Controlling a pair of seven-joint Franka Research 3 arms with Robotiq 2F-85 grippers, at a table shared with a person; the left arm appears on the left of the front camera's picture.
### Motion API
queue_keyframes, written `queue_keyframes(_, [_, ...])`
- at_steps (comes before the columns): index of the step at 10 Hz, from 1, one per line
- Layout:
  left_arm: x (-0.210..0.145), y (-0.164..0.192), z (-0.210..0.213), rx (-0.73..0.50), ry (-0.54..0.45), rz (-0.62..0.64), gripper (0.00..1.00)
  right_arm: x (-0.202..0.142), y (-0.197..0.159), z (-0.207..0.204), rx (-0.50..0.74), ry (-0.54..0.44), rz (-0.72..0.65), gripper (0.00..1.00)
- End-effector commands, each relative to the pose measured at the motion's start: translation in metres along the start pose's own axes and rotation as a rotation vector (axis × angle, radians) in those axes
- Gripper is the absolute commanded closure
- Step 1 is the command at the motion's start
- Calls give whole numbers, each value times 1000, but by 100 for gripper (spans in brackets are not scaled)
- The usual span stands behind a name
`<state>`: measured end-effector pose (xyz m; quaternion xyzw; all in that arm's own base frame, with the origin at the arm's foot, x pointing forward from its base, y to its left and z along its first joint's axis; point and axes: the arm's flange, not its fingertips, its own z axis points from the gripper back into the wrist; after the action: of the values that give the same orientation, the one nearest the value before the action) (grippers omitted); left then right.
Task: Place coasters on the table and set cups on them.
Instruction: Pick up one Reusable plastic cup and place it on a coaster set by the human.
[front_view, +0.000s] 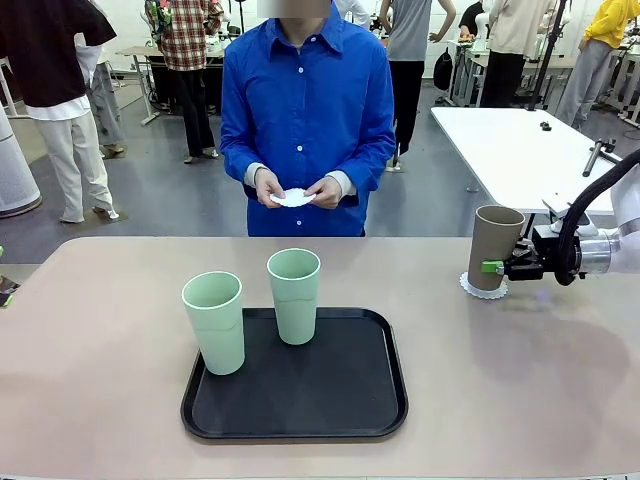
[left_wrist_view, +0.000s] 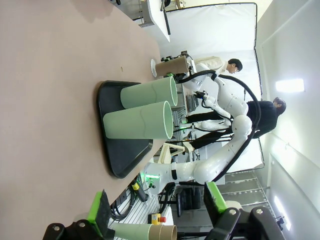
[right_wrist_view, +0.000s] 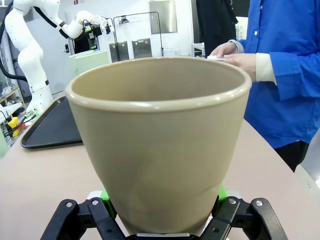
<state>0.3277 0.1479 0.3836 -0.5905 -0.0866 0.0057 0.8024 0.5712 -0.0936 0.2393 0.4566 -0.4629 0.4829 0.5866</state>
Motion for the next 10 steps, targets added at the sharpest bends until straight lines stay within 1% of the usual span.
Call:
queue_keyframes(1, [-1,-1,1,-11,-8,-6,0,-5,-9,1,15,20,19,19])
queue_keyframes(10, [-1,-1,1,-11,-8,-6,0,-13,-15,4,12,7,24,19])
